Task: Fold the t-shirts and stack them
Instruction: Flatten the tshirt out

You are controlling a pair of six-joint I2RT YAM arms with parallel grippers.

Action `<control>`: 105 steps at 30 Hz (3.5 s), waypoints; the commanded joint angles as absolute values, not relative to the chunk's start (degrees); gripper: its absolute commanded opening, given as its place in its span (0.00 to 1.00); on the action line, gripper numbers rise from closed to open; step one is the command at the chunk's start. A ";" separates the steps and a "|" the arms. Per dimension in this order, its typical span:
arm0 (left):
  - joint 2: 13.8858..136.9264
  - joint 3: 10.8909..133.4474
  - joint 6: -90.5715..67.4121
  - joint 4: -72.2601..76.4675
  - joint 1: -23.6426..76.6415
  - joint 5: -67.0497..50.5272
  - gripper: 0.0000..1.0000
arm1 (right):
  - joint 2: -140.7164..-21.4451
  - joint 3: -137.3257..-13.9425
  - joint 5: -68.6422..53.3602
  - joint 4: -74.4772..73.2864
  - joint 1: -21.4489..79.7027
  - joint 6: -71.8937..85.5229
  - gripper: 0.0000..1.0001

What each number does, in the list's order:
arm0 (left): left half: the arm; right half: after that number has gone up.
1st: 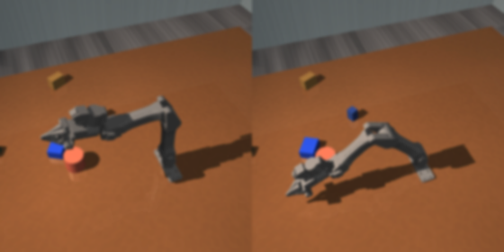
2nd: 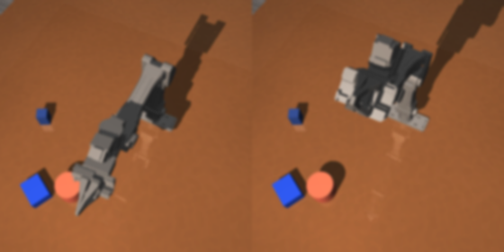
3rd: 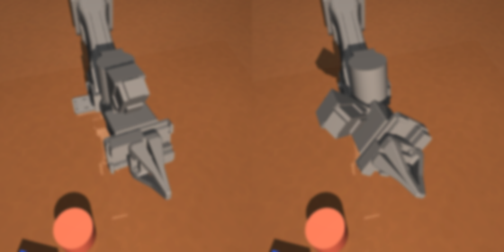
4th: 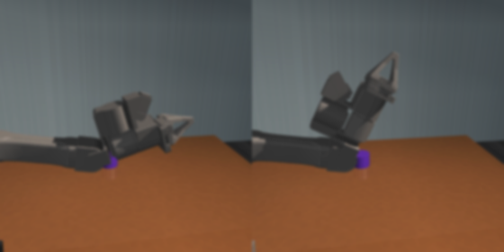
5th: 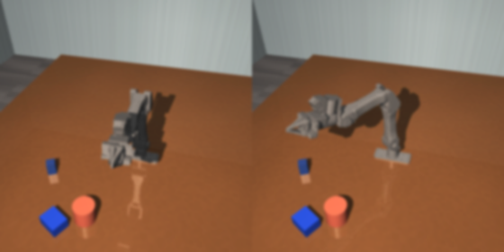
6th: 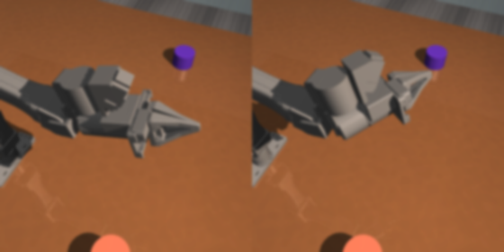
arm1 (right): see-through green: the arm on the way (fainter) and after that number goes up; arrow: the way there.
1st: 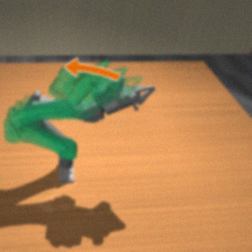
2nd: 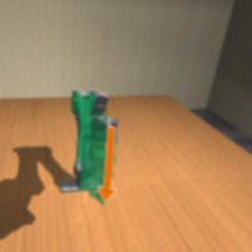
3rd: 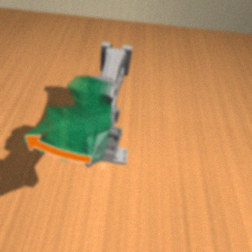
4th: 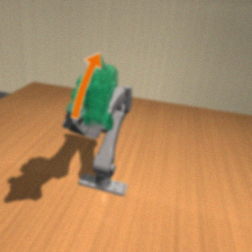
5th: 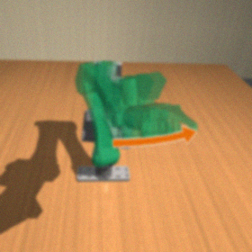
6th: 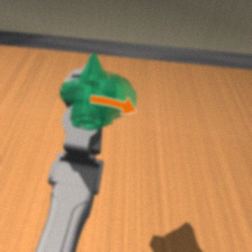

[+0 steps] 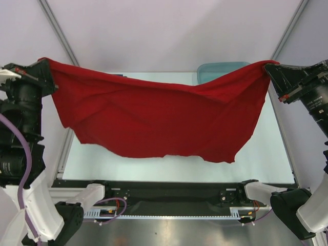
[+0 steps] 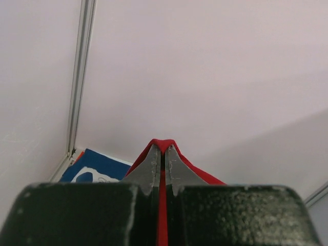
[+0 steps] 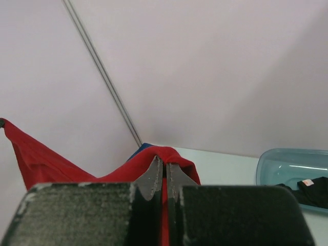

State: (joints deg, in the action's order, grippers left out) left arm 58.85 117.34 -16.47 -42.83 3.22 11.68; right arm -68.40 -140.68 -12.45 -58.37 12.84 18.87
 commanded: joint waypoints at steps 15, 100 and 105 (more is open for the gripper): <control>55.53 100.20 -24.87 -22.33 3.52 12.34 0.00 | -67.85 -131.93 -6.86 -44.69 12.57 17.14 0.00; 57.94 104.86 -11.95 -7.91 2.20 17.40 0.01 | -69.36 -122.35 12.66 -10.27 11.78 -0.53 0.00; 50.29 100.55 -12.13 -10.02 2.20 19.25 0.00 | -62.77 -120.24 11.34 -15.90 11.78 1.40 0.00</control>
